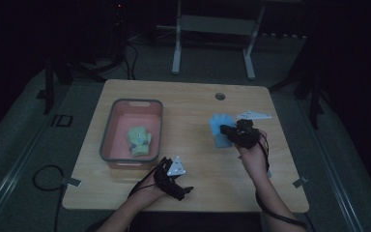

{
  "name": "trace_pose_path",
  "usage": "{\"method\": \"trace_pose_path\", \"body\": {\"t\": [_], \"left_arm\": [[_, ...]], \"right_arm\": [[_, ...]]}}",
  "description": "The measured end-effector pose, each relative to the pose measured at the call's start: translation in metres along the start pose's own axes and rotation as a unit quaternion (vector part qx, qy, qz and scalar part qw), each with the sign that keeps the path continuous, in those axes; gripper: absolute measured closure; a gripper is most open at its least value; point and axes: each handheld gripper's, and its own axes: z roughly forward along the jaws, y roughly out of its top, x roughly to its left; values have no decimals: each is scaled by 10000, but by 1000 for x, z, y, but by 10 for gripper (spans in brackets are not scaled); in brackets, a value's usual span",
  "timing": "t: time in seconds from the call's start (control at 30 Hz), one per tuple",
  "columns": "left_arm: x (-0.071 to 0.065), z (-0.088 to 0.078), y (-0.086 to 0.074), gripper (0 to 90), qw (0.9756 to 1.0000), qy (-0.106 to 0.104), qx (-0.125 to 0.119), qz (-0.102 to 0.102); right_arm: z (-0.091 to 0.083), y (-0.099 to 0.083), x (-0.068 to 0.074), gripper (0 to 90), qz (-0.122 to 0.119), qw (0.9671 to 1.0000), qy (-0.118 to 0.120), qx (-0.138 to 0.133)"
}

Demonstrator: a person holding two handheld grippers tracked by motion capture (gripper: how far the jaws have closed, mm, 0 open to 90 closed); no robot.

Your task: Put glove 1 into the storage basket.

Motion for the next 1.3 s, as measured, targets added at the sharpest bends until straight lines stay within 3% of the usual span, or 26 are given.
{"method": "trace_pose_path", "body": {"t": [0.27,0.37,0.57,0.77,0.97,1.1,1.3], "left_arm": [[-1,0,-1,24,10000,4,24,43],[-1,1,-1,24,10000,13,32,70],[-2,-1,-2,24,10000,0,-6,65],[-2,-1,-2,24,10000,8,-26,43],[-2,-1,-2,24,10000,12,-14,67],[-2,-1,-2,24,10000,-31,-59,47],[-3,-1,-2,24,10000,-40,-15,87]], "right_arm": [[6,-19,17,871,262,9996,50,27],[16,-34,23,871,399,9990,48,183],[35,-57,31,871,409,9983,-99,416],[46,-70,24,871,506,9966,-335,566],[61,-83,14,852,625,9942,-341,800],[65,-89,9,765,707,9929,-329,896],[59,-84,9,715,647,9933,-282,910]]}}
